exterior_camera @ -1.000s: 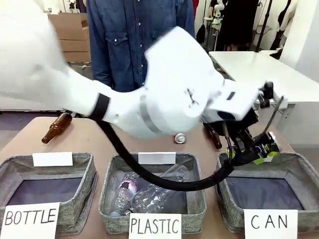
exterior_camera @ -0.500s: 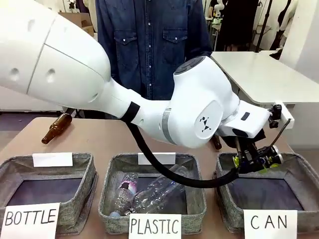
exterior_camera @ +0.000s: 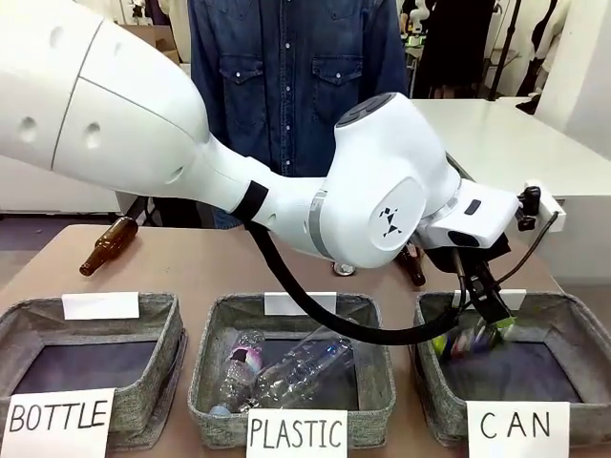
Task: Sort the can waste into the basket.
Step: Pick up the can waste from the table and place it in the right Fabric basket.
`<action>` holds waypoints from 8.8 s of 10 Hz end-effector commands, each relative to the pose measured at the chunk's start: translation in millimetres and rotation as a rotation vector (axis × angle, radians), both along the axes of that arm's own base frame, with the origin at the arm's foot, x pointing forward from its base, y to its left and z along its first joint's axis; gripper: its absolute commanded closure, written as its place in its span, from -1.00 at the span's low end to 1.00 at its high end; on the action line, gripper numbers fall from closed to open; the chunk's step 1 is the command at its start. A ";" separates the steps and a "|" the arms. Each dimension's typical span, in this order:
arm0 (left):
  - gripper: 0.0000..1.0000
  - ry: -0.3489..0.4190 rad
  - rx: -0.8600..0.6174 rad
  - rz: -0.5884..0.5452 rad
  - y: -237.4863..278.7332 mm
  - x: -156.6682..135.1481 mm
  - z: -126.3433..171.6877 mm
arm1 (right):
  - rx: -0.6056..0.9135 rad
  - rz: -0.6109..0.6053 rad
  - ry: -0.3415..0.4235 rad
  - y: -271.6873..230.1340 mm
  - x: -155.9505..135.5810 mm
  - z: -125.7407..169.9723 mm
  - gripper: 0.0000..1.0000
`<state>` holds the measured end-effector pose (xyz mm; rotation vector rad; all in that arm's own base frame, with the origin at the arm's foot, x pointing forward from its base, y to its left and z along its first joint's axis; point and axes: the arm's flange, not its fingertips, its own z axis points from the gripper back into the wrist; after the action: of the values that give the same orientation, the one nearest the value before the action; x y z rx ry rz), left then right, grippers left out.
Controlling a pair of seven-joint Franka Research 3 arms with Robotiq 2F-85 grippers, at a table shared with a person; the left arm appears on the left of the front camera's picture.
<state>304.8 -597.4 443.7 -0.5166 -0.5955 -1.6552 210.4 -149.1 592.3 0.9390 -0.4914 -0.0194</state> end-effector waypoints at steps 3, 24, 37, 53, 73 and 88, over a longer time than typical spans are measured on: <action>-1.00 0.013 -0.002 0.012 2.1 0.1 5.3 | 0.013 -0.015 -0.005 2.2 1.1 -1.6 -1.00; -1.00 0.906 -0.484 0.670 739.0 -26.8 149.5 | -0.001 0.370 0.099 138.6 112.2 14.4 -1.00; -1.00 0.929 -0.453 0.713 764.3 -33.2 148.2 | -0.235 0.339 0.195 164.0 154.6 9.3 -1.00; -1.00 0.929 -0.453 0.713 764.3 -33.2 148.2 | -0.297 0.346 0.170 176.8 176.9 -5.3 -1.00; -1.00 1.110 -0.282 0.690 694.9 -20.4 67.8 | -0.716 0.006 0.273 393.6 439.4 -260.0 -1.00; -1.00 1.110 -0.282 0.690 694.9 -20.4 67.8 | -0.772 0.068 0.376 388.5 435.4 -279.4 1.00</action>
<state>285.8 98.3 510.2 -1.1376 -0.1114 -0.4616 653.8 249.5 305.8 0.1490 -0.1188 0.0391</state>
